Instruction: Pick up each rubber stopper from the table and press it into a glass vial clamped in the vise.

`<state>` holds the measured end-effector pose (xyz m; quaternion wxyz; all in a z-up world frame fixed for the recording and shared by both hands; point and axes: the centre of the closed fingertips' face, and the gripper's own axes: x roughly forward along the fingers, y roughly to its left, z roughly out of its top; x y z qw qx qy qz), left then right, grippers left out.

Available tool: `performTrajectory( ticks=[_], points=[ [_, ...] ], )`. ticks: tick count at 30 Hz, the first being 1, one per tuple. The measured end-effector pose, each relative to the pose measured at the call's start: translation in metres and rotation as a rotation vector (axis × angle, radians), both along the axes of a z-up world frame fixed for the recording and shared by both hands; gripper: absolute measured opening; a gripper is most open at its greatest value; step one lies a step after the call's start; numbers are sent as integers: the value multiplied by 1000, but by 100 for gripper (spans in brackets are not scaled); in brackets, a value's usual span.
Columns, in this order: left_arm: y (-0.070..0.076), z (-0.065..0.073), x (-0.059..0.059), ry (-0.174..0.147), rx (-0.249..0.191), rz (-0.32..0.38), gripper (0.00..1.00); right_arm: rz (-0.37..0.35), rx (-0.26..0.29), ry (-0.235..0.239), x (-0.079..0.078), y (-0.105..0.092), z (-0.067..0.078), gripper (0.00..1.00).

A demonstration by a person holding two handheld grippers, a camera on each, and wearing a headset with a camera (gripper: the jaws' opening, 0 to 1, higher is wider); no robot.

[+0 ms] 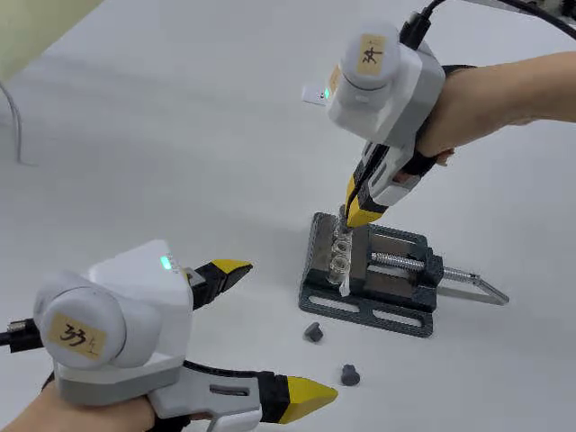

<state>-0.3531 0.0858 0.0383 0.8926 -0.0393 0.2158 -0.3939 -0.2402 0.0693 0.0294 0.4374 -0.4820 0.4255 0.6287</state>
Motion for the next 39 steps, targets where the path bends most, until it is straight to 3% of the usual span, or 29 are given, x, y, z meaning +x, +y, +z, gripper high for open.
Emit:
performTrajectory(
  ticks=[2, 14, 16, 17, 22, 39],
  points=[
    [0, -1, 1, 2, -4, 3, 90, 16, -6, -1, -1, -1, 0, 0],
    [2, -5, 13, 11, -24, 17, 90, -54, 11, 11, -1, 0, -3, 0],
    [3, -5, 13, 10, -26, 20, 90, -49, 20, -4, -2, 0, -3, 0],
    [4, -5, 14, 10, -25, 21, 90, -89, 23, -5, 0, 1, -3, 0],
    [5, -6, 15, 13, -26, 26, 90, -59, 31, -66, -2, 1, -4, 0],
    [-1, 2, 19, -10, -40, 20, 90, -125, 21, -131, -5, 2, -5, 0]
  ],
)
